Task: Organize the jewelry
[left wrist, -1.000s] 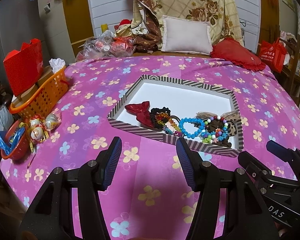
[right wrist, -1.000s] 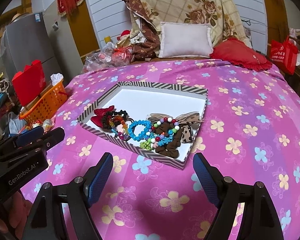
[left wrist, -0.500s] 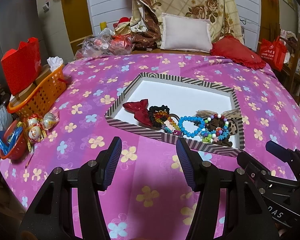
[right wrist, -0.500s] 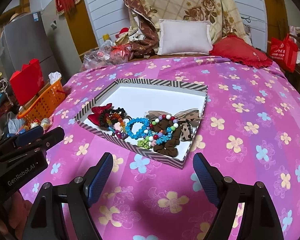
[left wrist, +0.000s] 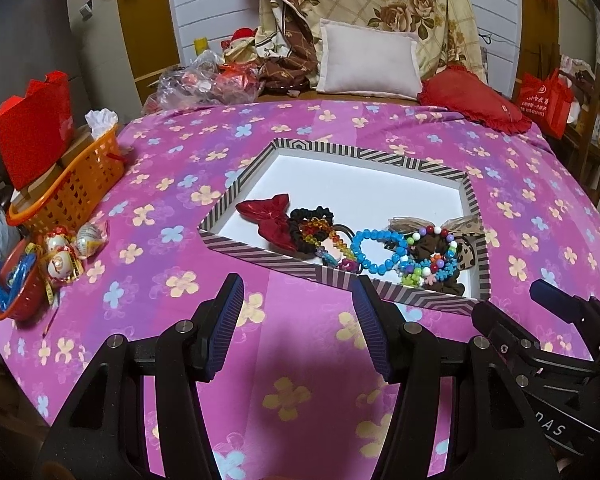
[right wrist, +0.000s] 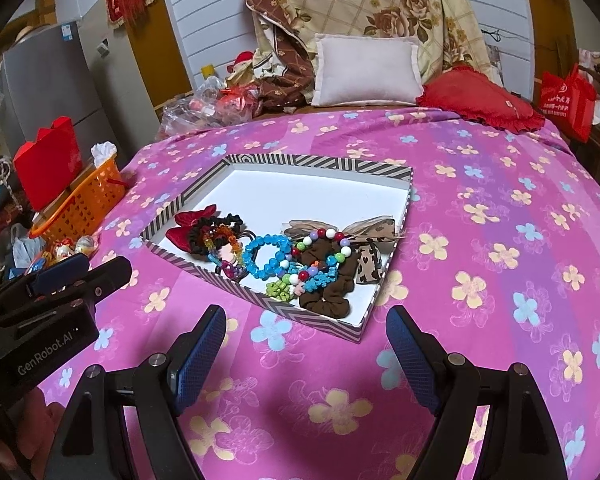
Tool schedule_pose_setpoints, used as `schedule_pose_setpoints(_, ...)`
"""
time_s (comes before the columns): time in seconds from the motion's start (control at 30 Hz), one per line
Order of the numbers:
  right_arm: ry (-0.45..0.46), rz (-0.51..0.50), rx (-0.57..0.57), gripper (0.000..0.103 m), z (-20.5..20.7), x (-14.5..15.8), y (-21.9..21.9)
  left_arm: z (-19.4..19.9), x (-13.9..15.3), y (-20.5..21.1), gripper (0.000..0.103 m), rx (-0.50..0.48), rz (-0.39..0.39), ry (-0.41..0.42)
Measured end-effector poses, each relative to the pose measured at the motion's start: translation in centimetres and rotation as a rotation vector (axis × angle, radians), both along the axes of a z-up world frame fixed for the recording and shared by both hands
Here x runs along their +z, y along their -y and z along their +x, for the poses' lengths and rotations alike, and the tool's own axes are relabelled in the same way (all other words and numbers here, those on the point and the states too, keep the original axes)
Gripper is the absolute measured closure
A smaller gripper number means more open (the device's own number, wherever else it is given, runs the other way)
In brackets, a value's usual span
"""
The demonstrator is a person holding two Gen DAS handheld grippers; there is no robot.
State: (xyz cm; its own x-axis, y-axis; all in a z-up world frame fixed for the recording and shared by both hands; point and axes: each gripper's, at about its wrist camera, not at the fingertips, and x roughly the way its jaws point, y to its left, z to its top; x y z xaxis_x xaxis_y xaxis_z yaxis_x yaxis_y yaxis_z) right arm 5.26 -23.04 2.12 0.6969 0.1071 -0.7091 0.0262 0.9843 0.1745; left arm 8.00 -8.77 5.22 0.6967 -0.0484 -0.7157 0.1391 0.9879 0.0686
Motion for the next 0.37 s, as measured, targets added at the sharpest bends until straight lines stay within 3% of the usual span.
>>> schedule_pose_setpoints(0.27, -0.012, -0.008, -0.008, 0.023, 0.3, -0.5, 0.5, 0.5, -0.3, 0.2, 0.046, -0.009, -0.008, -0.006)
schedule_pose_setpoints(0.37, -0.016, -0.015, -0.02, 0.023, 0.3, -0.6, 1.2, 0.8, -0.7, -0.1, 0.038, -0.009, -0.014, -0.013)
